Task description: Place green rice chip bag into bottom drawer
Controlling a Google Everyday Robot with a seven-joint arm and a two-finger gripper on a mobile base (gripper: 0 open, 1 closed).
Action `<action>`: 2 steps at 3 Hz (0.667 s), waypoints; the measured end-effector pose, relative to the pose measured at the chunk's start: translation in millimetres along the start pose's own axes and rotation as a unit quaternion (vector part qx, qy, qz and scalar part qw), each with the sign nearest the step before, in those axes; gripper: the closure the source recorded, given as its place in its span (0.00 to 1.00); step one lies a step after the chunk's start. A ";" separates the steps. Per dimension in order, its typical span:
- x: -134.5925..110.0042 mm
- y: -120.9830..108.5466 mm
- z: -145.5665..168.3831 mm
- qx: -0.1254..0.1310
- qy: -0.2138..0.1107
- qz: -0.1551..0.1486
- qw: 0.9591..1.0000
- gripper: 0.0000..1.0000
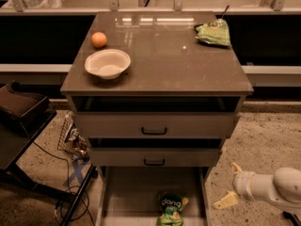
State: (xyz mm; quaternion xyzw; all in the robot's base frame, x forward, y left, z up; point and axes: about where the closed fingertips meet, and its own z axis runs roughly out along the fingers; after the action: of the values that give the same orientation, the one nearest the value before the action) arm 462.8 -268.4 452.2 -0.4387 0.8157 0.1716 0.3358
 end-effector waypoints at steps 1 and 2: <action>-14.2 -9.3 -78.4 0.065 0.022 0.018 0.997 0.00; -35.8 -1.1 -133.7 0.127 0.046 0.027 0.990 0.00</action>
Offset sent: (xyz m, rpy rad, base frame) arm -0.0801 -0.0802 0.2273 -0.3628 -0.1799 -0.3885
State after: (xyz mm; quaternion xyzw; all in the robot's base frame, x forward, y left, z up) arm 424.6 -324.3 572.9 -0.3780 0.8568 0.0550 0.3464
